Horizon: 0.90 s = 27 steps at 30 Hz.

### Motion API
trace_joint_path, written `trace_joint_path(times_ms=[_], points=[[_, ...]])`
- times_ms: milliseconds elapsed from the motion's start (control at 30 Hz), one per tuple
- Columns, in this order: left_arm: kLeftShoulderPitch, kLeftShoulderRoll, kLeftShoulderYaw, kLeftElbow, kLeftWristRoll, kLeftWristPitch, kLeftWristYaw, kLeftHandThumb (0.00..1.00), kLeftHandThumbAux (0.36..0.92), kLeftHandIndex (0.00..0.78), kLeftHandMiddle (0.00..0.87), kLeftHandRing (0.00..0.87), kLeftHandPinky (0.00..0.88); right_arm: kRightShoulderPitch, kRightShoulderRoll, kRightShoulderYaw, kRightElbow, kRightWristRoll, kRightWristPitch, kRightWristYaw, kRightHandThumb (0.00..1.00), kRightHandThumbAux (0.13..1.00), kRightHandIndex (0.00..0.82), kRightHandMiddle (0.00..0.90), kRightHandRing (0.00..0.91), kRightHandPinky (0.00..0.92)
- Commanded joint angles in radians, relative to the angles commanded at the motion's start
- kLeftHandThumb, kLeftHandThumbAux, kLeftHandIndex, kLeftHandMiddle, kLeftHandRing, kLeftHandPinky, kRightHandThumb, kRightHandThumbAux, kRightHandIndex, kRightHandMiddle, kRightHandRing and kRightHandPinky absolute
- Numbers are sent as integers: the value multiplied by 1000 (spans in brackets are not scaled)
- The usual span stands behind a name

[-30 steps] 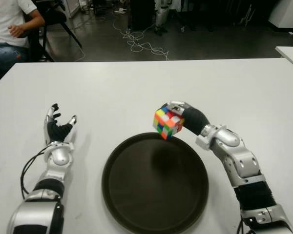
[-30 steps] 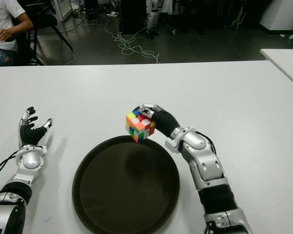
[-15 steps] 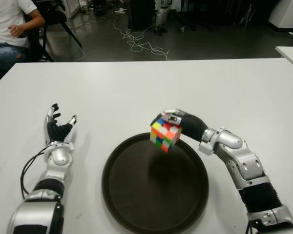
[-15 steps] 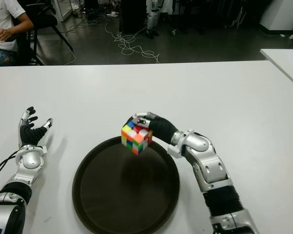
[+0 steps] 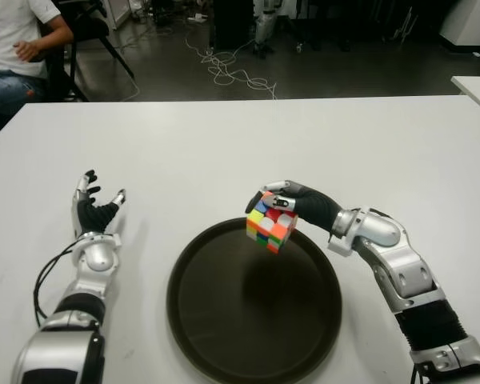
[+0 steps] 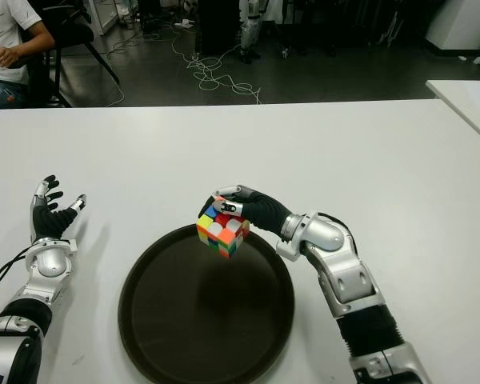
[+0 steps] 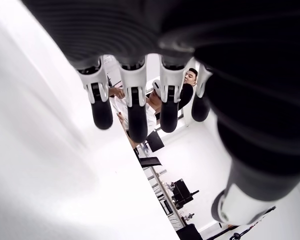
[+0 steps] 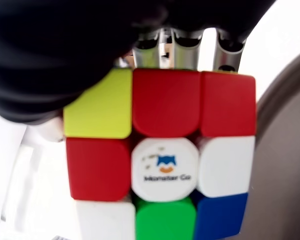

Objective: Pick up the Rubik's Cube and put it in the plate

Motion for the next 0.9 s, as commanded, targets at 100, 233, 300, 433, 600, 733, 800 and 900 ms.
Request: trace_joint_path(times_ms=[100,233,300,433,600,733,800,900], points=[[1,-1,2,0,-3,3,-2,55,743,119,158,159,142,1,-6,2,-1,-3,-9,7,701,716,441,811,810,794],[2,-2,3,-2,-6,2,-4,52,741,106,144,140,120,0,-10,4,-1,-9,-14,11,700,717,441,805,807,790],[3,-2,2,-3,-5,1,-3,53,741,104,142,137,118,0,-11,5,-1,-11,-16,11,700,717,441,804,806,789],[3,0,-5,-4,4,-1,7,55,742,114,147,149,149,0,-11,7,4,-18,-29,8,699,717,440,800,804,786],[4,1,-9,-4,9,-3,12,57,746,122,154,156,150,2,-9,8,14,-30,-45,-2,699,718,439,790,798,783],[4,0,-9,-5,8,-5,10,61,743,122,152,153,144,5,-7,8,16,-41,-51,-15,698,718,438,784,794,780],[4,-2,-7,-6,6,-6,9,63,740,121,152,152,146,8,-3,9,18,-59,-59,-37,697,719,437,780,790,779],[4,-3,-5,-6,4,-4,8,69,735,117,153,153,146,14,2,12,18,-89,-73,-71,695,720,436,772,785,779]])
